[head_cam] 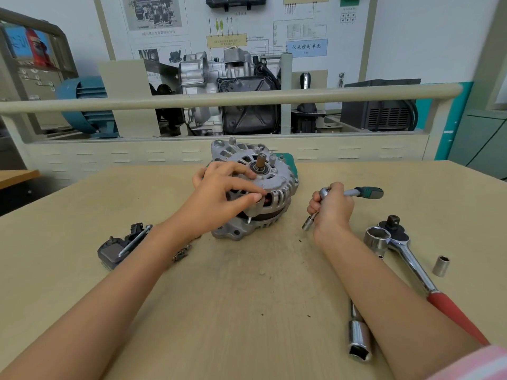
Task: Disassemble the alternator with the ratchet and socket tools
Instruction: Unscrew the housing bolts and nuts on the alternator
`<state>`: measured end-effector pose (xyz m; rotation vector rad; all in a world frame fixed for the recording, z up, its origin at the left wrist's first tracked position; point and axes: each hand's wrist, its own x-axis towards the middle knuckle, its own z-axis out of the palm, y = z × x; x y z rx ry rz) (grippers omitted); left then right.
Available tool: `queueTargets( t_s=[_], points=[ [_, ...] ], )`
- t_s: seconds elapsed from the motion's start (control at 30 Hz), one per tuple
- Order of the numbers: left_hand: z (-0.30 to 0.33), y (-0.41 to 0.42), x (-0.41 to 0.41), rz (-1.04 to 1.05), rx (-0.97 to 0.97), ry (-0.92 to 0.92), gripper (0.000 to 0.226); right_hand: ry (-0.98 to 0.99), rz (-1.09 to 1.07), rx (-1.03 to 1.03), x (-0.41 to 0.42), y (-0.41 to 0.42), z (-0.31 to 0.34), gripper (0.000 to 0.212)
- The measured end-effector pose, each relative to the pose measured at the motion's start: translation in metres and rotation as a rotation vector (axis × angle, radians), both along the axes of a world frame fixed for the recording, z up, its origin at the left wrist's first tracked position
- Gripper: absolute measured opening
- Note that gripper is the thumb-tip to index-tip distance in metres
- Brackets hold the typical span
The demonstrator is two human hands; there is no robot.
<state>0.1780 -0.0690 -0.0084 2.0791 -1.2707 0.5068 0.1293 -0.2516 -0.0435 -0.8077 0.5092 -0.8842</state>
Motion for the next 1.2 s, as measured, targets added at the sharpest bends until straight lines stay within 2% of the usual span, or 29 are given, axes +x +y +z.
queueTargets(
  t_s=[0.1, 0.13, 0.2, 0.27, 0.4, 0.47, 0.53, 0.67, 0.73, 0.83, 0.9, 0.97, 1.07, 1.2],
  points=[
    [0.002, -0.004, -0.001, 0.009, -0.062, 0.12, 0.008, 0.017, 0.007, -0.006, 0.001, 0.0, -0.001, 0.025],
    [0.002, -0.008, -0.002, 0.041, -0.104, 0.12, 0.005, 0.02, 0.008, -0.006, 0.001, 0.0, -0.001, 0.025],
    [-0.002, -0.014, -0.004, 0.128, -0.193, 0.072, 0.016, 0.021, 0.008, -0.006, 0.001, 0.0, -0.001, 0.025],
    [-0.005, -0.017, -0.007, 0.195, -0.24, -0.03, 0.024, 0.027, 0.006, -0.004, 0.001, 0.0, -0.001, 0.025],
    [-0.007, -0.016, -0.013, 0.25, -0.243, -0.365, 0.028, 0.047, 0.001, 0.007, 0.001, -0.001, -0.002, 0.024],
    [0.0, -0.016, -0.018, 0.246, -0.319, -0.42, 0.027, 0.055, 0.0, 0.014, 0.001, -0.001, -0.002, 0.025],
    [0.013, -0.011, -0.022, 0.219, -0.448, -0.333, 0.025, 0.057, -0.001, 0.019, 0.001, -0.001, -0.002, 0.026],
    [0.049, 0.02, -0.013, 0.129, -0.736, 0.067, 0.016, 0.056, -0.009, 0.036, 0.001, -0.003, -0.002, 0.027],
    [0.056, 0.038, -0.003, 0.229, -0.632, 0.226, 0.018, 0.06, -0.009, 0.047, 0.001, -0.003, -0.002, 0.028],
    [0.041, 0.061, 0.016, 0.431, -0.284, 0.398, 0.024, 0.065, -0.004, 0.055, 0.002, -0.003, -0.003, 0.028],
    [0.025, 0.071, 0.026, 0.444, -0.143, 0.498, 0.026, 0.068, 0.002, 0.053, 0.002, -0.003, -0.003, 0.028],
    [0.011, 0.08, 0.035, 0.415, -0.087, 0.604, 0.025, 0.071, 0.009, 0.058, 0.003, -0.004, -0.004, 0.028],
    [-0.005, 0.09, 0.046, 0.475, -0.028, 0.593, 0.025, 0.071, 0.022, 0.068, 0.003, -0.004, -0.004, 0.03],
    [-0.015, 0.093, 0.053, 0.57, 0.162, 0.391, 0.027, 0.08, 0.027, 0.089, 0.002, -0.006, -0.004, 0.029]
  ],
)
